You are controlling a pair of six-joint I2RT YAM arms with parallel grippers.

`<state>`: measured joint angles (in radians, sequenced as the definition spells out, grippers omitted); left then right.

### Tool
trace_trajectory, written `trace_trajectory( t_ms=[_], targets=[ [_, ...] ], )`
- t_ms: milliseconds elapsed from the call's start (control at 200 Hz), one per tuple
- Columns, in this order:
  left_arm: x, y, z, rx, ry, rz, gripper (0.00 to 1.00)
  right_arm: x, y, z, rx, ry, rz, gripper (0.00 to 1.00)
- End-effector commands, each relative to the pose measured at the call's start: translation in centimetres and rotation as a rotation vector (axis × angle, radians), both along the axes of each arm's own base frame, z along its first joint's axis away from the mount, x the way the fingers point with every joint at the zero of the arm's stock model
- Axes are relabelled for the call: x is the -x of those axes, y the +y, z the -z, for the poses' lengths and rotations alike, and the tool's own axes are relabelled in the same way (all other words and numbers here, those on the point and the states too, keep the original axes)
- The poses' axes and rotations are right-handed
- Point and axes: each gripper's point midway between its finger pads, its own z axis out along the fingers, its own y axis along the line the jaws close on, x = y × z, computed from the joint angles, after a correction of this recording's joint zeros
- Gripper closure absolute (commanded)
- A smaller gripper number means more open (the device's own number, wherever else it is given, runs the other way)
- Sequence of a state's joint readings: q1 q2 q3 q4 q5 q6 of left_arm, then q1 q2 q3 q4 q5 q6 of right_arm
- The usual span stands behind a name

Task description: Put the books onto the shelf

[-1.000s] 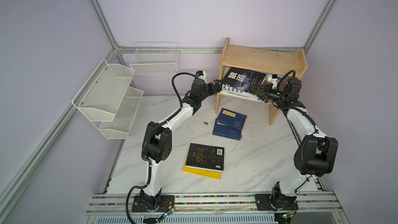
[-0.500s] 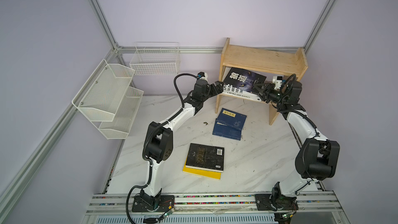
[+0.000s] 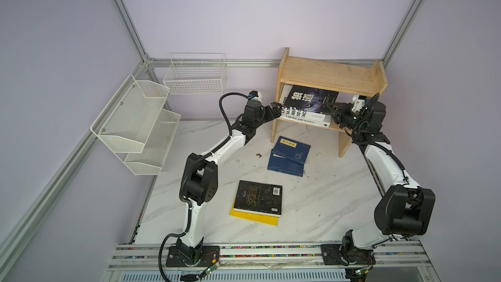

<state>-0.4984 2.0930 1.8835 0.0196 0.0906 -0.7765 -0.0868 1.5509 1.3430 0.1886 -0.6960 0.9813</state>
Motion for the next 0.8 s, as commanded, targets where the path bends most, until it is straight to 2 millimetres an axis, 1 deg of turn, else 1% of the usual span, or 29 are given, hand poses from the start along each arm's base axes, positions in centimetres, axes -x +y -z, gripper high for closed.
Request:
trace_trajectory(
  t_ms=[0,105,200,530,795],
  targets=[
    [1.8,-0.4,-10.1,0.148,-0.221,0.064,0.0,-0.1,0.3,-1.9,0.019,-0.072,0.006,0.81],
    [2.4,-0.3,-11.5,0.179,-0.254,0.076,0.0,-0.5,0.8,-2.2,0.02,-0.098,-0.016,0.86],
    [2.3,-0.1,-11.6,0.182,-0.251,0.065,0.0,-1.0,1.0,-2.3,0.0,-0.118,-0.033,0.87],
    [0.8,-0.4,-9.2,0.151,-0.194,0.048,0.0,-2.6,1.6,-1.7,-0.024,-0.127,-0.073,0.87],
    [-0.8,-0.6,-6.7,0.102,-0.124,0.01,0.0,-3.2,2.2,-1.0,-0.007,-0.101,-0.115,0.87]
  ],
)
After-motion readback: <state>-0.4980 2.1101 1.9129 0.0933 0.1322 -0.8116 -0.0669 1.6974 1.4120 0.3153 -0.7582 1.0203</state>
